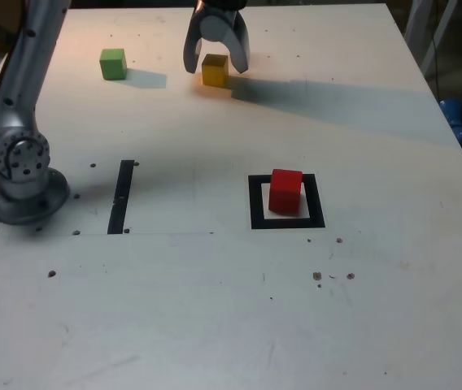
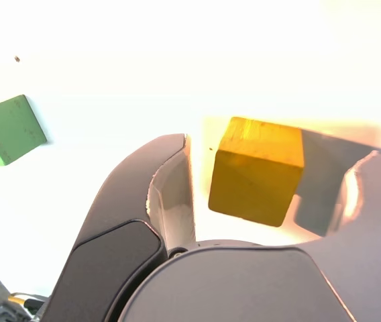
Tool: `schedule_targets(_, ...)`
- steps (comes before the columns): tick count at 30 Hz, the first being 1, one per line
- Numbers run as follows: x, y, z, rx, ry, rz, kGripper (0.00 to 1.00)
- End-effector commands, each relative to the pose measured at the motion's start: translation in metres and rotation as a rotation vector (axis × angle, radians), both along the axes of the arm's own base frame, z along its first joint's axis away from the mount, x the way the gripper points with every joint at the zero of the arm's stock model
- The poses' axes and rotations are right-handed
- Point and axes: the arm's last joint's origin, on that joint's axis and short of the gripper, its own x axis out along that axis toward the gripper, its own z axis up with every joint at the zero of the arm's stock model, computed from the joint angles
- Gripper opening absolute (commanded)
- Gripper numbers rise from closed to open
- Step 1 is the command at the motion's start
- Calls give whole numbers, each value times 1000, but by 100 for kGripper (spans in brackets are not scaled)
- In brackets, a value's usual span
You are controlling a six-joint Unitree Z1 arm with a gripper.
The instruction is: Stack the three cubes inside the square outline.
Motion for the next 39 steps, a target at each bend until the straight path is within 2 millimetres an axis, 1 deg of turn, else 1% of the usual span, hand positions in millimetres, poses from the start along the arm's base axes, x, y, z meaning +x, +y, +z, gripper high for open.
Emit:
schedule_targets(1,0,2,-3,-4,5,9,49)
schedule_targets(4,-1,4,-5,-8,9,14,44)
schedule_targets(9,-1,4,-9,-16,13,17,41)
schedule_targets(20,0,4,-10,-19,12,16,40)
schedule_targets(27,4,-3,-8,-15,11,5,40)
schedule_targets(30,7,-10,-1,-5,8,3,40)
schedule_targets(33,10,-23,11,10,0,1,40)
schedule_targets(36,13,-43,27,23,-11,-2,39)
schedule_targets(39,18,-66,43,33,-26,-6,38)
